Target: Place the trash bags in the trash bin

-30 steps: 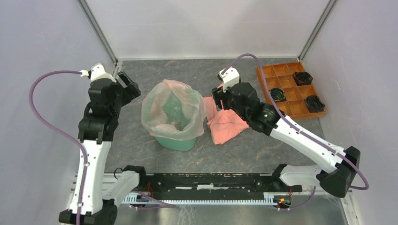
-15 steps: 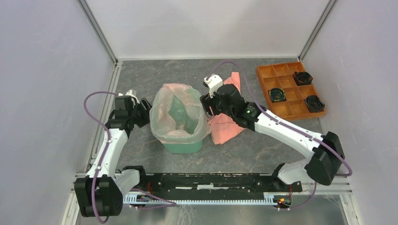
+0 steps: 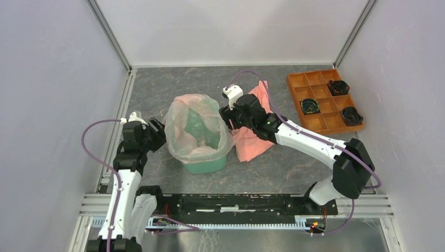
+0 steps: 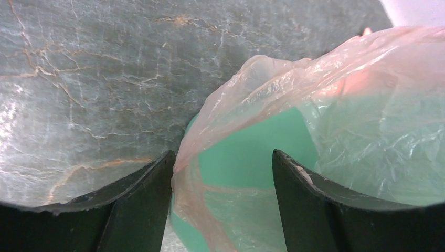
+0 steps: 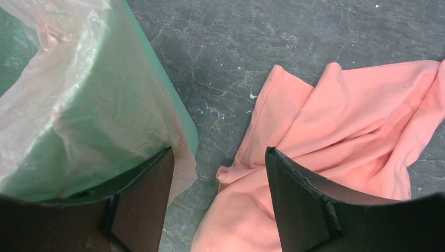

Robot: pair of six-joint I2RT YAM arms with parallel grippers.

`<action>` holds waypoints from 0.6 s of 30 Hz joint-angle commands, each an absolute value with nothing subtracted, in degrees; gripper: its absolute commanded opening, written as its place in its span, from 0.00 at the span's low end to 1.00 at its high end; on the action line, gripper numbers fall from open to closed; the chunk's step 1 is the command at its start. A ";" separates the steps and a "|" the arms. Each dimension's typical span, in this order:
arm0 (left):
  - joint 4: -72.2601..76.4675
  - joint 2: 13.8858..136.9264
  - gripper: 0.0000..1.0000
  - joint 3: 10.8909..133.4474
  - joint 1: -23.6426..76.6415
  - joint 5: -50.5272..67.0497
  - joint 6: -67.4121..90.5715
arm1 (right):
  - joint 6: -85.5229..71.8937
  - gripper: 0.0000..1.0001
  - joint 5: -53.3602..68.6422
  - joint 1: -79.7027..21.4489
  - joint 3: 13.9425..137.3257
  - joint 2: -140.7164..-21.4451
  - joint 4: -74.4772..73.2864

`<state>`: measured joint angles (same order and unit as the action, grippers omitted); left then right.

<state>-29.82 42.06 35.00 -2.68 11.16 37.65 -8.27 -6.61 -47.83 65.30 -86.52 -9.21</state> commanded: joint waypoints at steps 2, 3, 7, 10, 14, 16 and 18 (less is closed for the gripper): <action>-29.89 36.37 0.78 32.69 -1.84 15.50 48.04 | -7.07 0.72 -5.31 -49.11 67.90 -85.96 -8.75; -31.48 35.33 0.82 33.33 -1.84 13.96 48.07 | -7.04 0.72 -5.80 -49.15 68.32 -85.90 -9.58; -38.89 30.26 0.91 37.49 -1.82 6.86 48.08 | -5.41 0.72 -9.89 -49.15 67.85 -83.44 -11.52; -44.13 26.65 0.95 40.12 -1.85 0.60 50.25 | -4.40 0.73 -12.64 -49.13 66.78 -81.08 -11.80; -48.18 24.69 0.95 42.10 -1.84 -7.37 51.76 | -3.96 0.73 -13.13 -49.17 66.64 -79.73 -12.50; -47.35 25.35 0.94 42.31 -1.85 -7.06 50.10 | -4.01 0.73 -12.82 -49.17 66.53 -79.38 -12.83; -47.28 26.97 0.89 42.47 -1.80 -6.19 49.62 | -4.14 0.73 -12.43 -49.14 66.47 -79.28 -12.91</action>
<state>-45.25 24.77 41.01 -1.89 -3.40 48.71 -5.02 -12.08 -48.77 65.76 -80.82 -13.06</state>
